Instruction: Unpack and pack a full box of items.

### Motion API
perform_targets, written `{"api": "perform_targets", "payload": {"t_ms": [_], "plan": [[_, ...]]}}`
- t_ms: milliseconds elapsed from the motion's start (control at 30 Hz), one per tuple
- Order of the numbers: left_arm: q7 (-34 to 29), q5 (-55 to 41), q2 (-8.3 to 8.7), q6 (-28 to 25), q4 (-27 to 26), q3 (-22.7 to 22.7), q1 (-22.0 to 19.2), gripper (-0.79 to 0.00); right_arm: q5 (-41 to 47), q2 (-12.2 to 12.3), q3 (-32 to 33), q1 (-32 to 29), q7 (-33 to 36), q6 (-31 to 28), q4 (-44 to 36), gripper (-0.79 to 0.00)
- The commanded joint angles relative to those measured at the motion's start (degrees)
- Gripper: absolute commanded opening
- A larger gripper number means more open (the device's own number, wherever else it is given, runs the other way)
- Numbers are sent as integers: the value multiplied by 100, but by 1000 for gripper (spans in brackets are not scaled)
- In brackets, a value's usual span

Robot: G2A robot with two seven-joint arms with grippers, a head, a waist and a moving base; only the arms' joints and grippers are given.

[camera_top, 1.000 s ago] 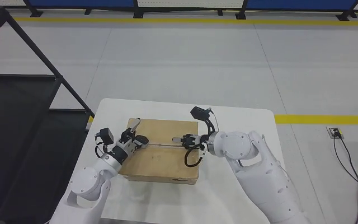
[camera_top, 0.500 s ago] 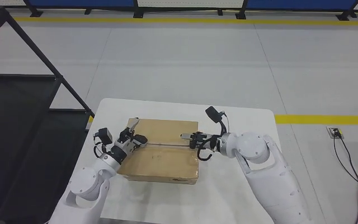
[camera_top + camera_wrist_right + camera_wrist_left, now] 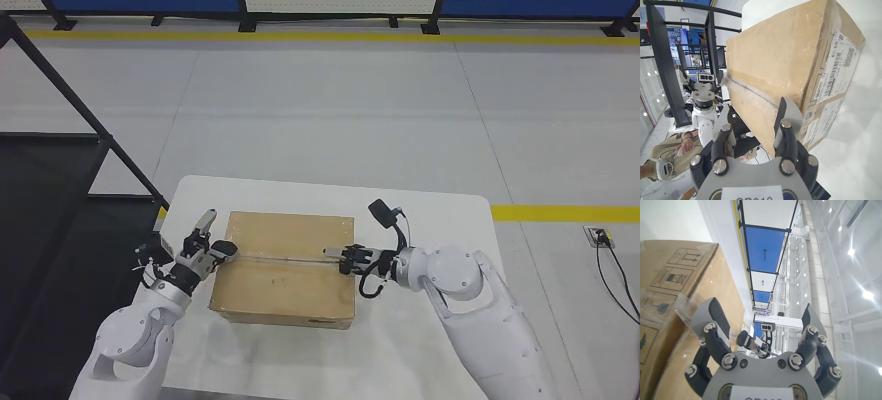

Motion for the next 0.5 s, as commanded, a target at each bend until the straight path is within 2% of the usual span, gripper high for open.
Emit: {"api": "perform_targets", "payload": {"t_ms": [0, 467], "plan": [[10, -19, 4, -10, 3, -55, 31, 0, 10, -11, -86, 64, -47, -24, 87, -406], [-11, -164, 18, -83, -15, -257, 201, 0, 332, -243, -1013, 814, -330, -107, 1000, -416]]}}
